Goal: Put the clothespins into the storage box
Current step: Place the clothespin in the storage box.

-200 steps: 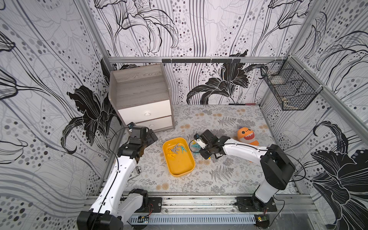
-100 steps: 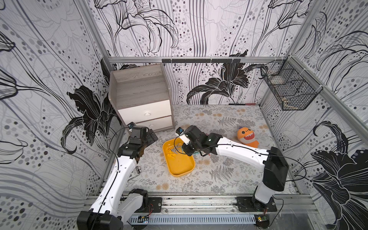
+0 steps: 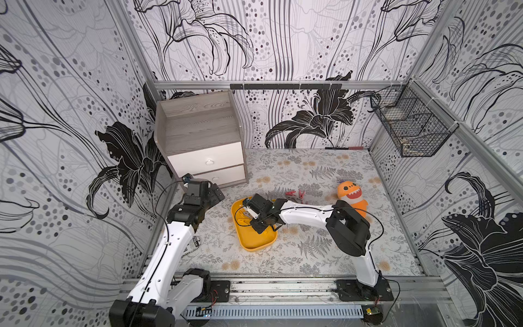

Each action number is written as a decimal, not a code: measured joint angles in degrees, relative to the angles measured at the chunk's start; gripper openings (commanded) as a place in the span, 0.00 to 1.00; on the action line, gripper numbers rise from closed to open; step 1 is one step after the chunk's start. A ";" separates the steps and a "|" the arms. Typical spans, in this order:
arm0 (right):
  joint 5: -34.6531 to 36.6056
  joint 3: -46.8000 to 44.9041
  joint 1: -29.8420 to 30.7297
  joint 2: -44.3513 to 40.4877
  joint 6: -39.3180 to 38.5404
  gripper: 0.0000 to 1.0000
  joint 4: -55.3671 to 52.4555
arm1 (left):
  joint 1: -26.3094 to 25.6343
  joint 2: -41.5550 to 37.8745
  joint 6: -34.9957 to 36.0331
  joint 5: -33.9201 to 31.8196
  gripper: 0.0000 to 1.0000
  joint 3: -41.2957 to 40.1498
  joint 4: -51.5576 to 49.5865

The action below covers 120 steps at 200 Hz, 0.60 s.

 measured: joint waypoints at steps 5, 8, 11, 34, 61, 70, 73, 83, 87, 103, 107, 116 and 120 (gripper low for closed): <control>0.07 0.09 0.00 0.15 0.11 0.05 0.09 | 0.00 0.00 0.00 0.00 0.97 0.00 0.02; 0.09 0.17 -0.04 0.22 0.15 0.05 0.20 | 0.00 0.00 0.00 0.00 0.97 0.00 0.02; 0.13 0.22 -0.09 0.31 0.20 0.05 0.28 | 0.00 0.00 0.00 0.00 0.97 0.00 0.02; 0.46 0.74 -0.57 0.59 0.24 0.09 0.96 | 0.00 0.00 0.00 0.00 0.97 0.00 0.00; 0.46 1.44 -1.84 1.01 0.63 0.16 1.60 | 0.00 0.00 0.00 0.00 0.97 0.00 0.02; 0.46 1.73 -2.32 1.29 0.59 0.18 1.75 | 0.00 0.00 0.00 0.00 0.97 0.00 0.02; 0.46 1.81 -2.45 1.38 0.59 0.19 1.75 | 0.00 0.00 0.00 0.00 0.97 0.00 0.02; 0.44 2.01 -2.91 1.57 0.59 0.22 1.77 | 0.00 0.00 0.00 0.00 0.97 0.00 0.02; 0.44 2.05 -3.02 1.64 0.59 0.22 1.79 | 0.00 0.00 0.00 0.00 0.97 0.00 0.00; 0.44 2.10 -3.30 1.64 0.57 0.22 1.77 | 0.00 0.00 0.00 0.00 0.97 0.00 0.02; 0.44 2.10 -3.34 1.64 0.59 0.22 1.77 | 0.00 0.00 0.00 -0.02 0.97 0.00 0.02; 0.44 2.10 -3.34 1.57 0.59 0.22 1.77 | 0.00 0.00 0.00 0.00 0.97 0.00 0.02; 0.44 2.10 -3.34 1.55 0.59 0.22 1.77 | 0.00 0.00 0.00 0.00 0.97 0.00 0.02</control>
